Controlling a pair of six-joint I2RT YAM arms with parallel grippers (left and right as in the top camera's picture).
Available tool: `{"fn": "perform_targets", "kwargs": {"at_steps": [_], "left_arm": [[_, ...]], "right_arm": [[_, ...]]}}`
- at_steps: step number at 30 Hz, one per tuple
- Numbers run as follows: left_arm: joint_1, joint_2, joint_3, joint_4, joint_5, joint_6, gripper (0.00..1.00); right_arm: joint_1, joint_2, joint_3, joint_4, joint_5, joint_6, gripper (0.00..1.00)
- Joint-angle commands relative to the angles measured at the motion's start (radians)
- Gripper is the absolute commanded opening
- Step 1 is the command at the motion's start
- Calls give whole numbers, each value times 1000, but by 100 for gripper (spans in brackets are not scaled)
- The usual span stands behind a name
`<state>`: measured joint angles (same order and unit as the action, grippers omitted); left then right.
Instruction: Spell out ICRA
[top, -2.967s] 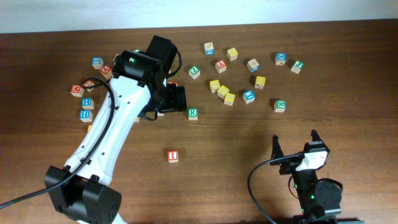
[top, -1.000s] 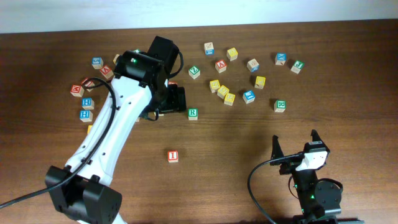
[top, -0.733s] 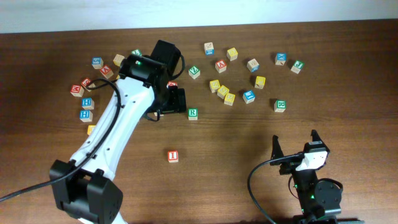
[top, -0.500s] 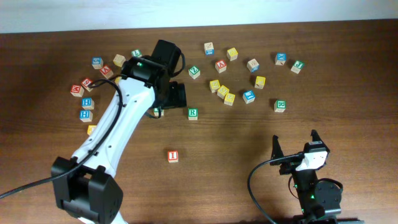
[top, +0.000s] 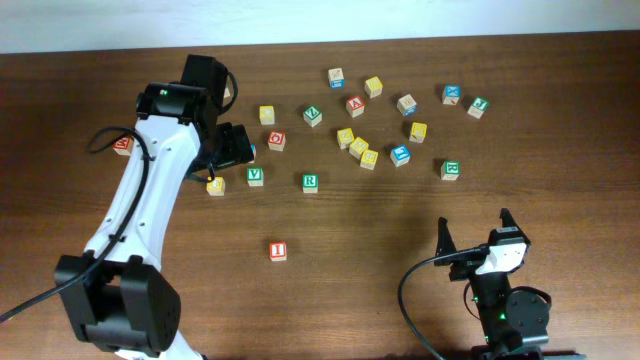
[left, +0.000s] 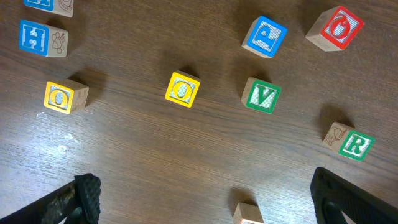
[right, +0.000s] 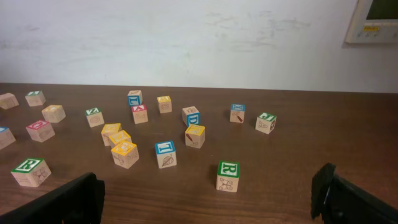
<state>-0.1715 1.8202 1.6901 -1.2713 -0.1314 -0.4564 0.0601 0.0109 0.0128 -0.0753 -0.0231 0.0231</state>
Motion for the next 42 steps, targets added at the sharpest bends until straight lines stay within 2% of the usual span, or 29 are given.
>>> {"fn": "perform_targets", "kwargs": {"at_steps": [1, 16, 19, 26, 31, 42], "left_arm": [[5, 5, -8, -2, -8, 2, 99], [4, 64, -8, 7, -23, 3, 99], [5, 99, -8, 14, -23, 66, 99], [19, 163, -8, 57, -27, 69, 99], [25, 164, -8, 82, -77, 69, 99], [54, 164, -9, 80, -71, 70, 100]], "right_arm": [[5, -6, -7, -4, 9, 0, 98], [5, -6, -7, -4, 9, -1, 98], [5, -6, -7, -4, 9, -1, 98], [5, -6, -7, -4, 9, -1, 98], [5, -6, -7, -4, 9, -1, 98], [5, -6, -7, -4, 9, -1, 98]]}}
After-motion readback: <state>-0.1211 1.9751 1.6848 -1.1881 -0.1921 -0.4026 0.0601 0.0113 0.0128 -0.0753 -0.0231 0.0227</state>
